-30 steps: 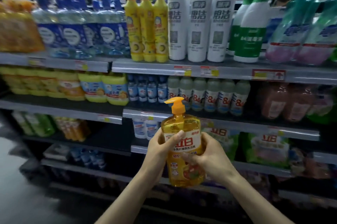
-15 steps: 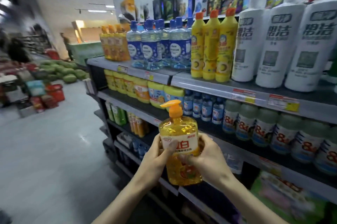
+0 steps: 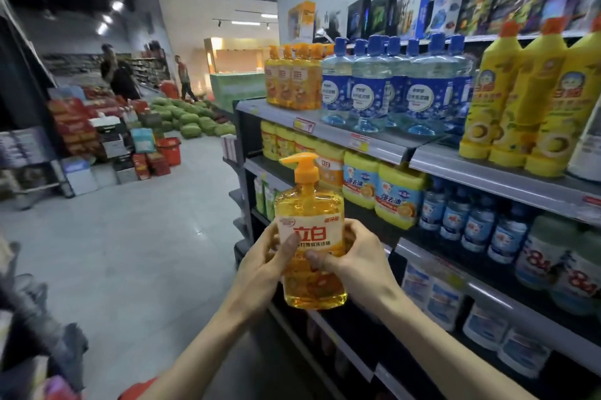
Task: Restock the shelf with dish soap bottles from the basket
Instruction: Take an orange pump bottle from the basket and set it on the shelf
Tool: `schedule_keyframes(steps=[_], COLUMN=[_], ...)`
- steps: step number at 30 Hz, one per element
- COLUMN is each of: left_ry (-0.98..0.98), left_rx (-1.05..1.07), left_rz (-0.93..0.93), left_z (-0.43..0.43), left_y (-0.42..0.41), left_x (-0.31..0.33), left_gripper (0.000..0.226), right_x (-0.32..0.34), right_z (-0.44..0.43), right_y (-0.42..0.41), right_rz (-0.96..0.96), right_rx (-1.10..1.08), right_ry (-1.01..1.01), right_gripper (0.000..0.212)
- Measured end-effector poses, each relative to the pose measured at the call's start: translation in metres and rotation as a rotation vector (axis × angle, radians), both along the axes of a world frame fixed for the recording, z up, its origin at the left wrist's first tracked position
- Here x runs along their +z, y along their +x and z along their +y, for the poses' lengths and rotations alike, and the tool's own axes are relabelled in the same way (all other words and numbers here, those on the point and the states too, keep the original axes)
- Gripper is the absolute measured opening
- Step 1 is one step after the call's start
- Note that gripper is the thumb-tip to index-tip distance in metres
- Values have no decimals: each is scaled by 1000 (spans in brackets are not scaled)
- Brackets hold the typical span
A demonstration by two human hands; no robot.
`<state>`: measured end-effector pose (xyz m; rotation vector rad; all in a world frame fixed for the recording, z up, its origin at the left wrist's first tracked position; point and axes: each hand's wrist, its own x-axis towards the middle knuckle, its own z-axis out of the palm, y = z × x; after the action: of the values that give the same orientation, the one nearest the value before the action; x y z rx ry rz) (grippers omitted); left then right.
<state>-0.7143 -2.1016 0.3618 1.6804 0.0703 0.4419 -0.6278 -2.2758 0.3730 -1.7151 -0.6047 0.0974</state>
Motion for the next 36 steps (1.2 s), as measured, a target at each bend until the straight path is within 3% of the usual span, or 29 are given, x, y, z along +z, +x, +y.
schedule_keyframes(steps=[10, 16, 23, 31, 36], left_ry=[-6, 1, 11, 64, 86], left_rx=[-30, -83, -162, -179, -185], left_rz=[-50, -69, -123, -159, -227], left_z=[138, 186, 225, 263, 283], left_y=[35, 86, 177, 300, 367], left_x=[31, 40, 52, 85, 110], left_gripper=[32, 43, 55, 32, 39], right_x=[25, 38, 51, 81, 100], right_z=[142, 184, 219, 255, 278], right_y=[27, 72, 157, 280, 351], right_rz=[-62, -97, -140, -161, -195], right_rx=[-43, -90, -125, -89, -90], right_ry=[15, -30, -26, 54, 93], right_gripper=[70, 68, 71, 71, 73])
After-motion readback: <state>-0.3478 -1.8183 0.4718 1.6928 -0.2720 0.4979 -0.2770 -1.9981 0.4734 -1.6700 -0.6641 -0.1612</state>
